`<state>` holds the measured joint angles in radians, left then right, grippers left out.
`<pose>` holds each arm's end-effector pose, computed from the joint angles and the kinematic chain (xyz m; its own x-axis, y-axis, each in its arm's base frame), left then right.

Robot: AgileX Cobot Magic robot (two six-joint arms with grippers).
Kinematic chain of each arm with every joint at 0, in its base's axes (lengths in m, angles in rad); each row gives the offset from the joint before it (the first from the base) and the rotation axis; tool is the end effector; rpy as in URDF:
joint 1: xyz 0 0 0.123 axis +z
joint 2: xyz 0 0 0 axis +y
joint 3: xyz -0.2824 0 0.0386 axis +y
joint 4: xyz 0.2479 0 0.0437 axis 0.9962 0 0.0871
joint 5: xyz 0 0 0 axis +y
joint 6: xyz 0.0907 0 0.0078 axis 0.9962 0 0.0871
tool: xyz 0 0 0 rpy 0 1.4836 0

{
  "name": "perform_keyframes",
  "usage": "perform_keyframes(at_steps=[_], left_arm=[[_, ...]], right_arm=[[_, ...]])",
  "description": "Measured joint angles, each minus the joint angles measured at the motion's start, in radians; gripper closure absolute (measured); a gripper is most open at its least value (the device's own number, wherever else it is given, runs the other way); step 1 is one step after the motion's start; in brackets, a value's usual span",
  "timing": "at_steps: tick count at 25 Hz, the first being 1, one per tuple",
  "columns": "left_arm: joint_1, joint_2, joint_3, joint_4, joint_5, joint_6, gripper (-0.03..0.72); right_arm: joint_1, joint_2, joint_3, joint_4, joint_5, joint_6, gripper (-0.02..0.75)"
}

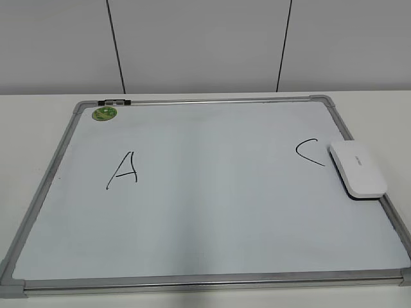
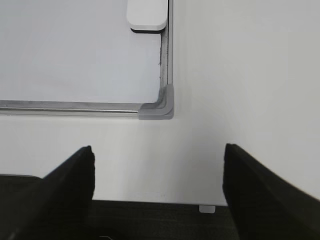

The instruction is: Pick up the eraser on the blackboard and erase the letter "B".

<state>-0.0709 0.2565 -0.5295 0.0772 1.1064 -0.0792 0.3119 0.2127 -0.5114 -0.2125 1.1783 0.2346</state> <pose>0.0306 0.0041 0.2792 -0.6765 0.0035 -0.7364 -0.0100 0.9999 0.0140 0.0238 -0.0110 0.2719 -0.6902 -0.0662 -0.7206 -0.0658 0.9974 -0.0287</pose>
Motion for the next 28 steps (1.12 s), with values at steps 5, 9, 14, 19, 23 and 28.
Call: perform_keyframes(at_steps=[5,9,14,19,23,28], left_arm=[[0.0,0.0,0.01,-0.002,-0.005,0.0,0.139],[0.0,0.0,0.01,-0.002,-0.005,0.0,0.152],[0.0,0.0,0.01,-0.007,-0.005,0.0,0.156],[0.0,0.0,0.01,-0.009,-0.005,0.0,0.157],[0.0,0.0,0.01,-0.009,-0.005,0.0,0.167],[0.0,0.0,0.01,-0.011,-0.005,0.0,0.176]], right_arm=[[0.0,-0.017,0.006,0.0,-0.008,0.0,0.146],[0.0,-0.017,0.007,0.0,-0.009,-0.002,0.146],[0.0,-0.017,0.007,0.0,-0.011,-0.004,0.146],[0.0,-0.017,0.007,0.0,-0.011,-0.008,0.146],[0.0,-0.017,0.007,0.002,-0.011,-0.032,0.146],[0.0,-0.017,0.007,0.032,-0.016,-0.084,0.146]])
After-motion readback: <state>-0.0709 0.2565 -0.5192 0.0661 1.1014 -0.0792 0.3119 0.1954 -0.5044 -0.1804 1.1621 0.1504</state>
